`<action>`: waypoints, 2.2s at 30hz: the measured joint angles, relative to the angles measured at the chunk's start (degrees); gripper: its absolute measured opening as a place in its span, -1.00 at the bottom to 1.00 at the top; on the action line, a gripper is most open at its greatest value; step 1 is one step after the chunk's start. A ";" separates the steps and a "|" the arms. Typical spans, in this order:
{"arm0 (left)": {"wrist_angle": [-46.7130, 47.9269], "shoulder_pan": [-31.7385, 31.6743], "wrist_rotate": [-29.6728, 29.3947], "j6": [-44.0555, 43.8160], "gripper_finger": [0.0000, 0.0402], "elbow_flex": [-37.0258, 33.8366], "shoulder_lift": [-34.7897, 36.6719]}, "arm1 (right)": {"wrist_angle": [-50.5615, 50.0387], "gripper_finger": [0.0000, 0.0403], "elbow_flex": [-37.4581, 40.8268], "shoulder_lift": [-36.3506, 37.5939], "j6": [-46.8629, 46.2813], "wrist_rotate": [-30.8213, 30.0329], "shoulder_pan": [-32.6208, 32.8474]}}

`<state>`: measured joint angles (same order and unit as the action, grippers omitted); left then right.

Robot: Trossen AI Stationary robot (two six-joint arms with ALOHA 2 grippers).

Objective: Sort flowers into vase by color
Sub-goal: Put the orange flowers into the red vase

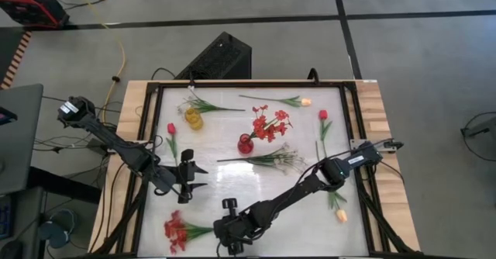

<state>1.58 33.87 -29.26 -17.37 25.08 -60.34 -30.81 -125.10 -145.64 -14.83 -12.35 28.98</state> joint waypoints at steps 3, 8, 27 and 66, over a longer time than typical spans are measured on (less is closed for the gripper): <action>0.20 0.63 0.02 -0.01 -0.11 0.00 -0.01 | -0.89 -0.86 0.00 0.00 0.37 -0.86 0.18; 0.53 2.17 -0.11 -0.47 -0.11 0.00 -0.04 | -1.28 -0.86 -0.07 0.02 1.22 -1.49 0.34; 0.67 6.61 -8.73 -1.77 -0.11 0.00 -0.07 | 48.90 -0.86 55.29 31.45 -3.35 -5.88 1.13; -69.43 -6.91 -0.06 21.11 -0.11 1.30 -18.61 | 110.10 -0.86 82.42 44.13 21.35 -2.55 -9.65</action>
<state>-67.85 26.96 -29.31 3.74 26.38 -78.95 79.29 -42.68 -101.51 6.52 -14.90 19.33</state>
